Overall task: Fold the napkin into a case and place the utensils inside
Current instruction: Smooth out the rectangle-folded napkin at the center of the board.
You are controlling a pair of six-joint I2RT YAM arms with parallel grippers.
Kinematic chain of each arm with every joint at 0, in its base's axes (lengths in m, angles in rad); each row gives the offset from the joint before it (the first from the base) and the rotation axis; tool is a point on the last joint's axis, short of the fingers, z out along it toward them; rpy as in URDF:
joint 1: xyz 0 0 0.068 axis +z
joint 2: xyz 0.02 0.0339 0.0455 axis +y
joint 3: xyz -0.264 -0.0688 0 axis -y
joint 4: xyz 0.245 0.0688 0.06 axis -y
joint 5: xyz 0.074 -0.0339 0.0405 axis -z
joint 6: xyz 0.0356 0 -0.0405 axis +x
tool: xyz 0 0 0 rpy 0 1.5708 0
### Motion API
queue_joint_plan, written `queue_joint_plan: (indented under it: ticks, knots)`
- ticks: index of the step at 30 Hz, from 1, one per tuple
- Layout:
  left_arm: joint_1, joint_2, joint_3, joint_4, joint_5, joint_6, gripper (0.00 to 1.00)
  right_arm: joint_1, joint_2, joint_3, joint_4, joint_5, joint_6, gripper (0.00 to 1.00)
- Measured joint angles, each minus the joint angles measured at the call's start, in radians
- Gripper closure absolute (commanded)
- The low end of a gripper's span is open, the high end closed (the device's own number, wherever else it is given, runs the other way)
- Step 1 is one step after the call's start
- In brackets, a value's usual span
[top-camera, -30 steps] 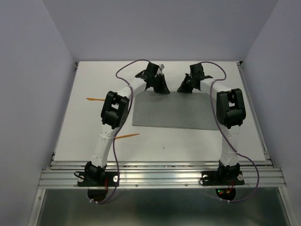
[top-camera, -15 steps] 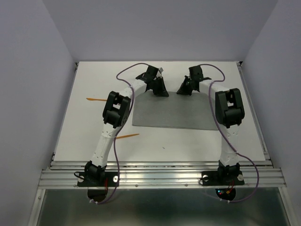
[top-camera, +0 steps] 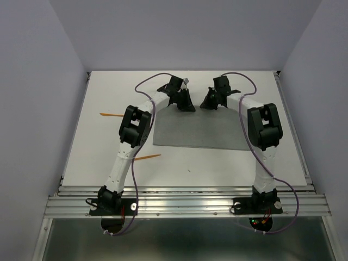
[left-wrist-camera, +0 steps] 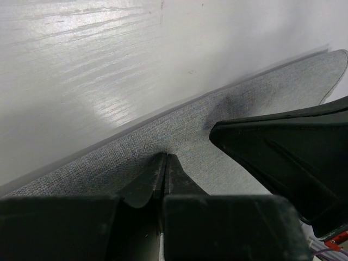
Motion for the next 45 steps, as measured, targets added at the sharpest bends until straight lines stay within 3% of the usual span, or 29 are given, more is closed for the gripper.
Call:
queue_joint_plan:
  ticks: [9, 45]
  knots:
    - [0.005, -0.022, -0.044, 0.023, -0.009, 0.025, 0.93, -0.018, 0.008, -0.007, -0.002, 0.079, 0.000, 0.99]
    - [0.037, -0.061, -0.106, 0.027, 0.007, 0.080, 0.93, -0.367, -0.129, -0.224, -0.001, 0.143, -0.092, 0.99]
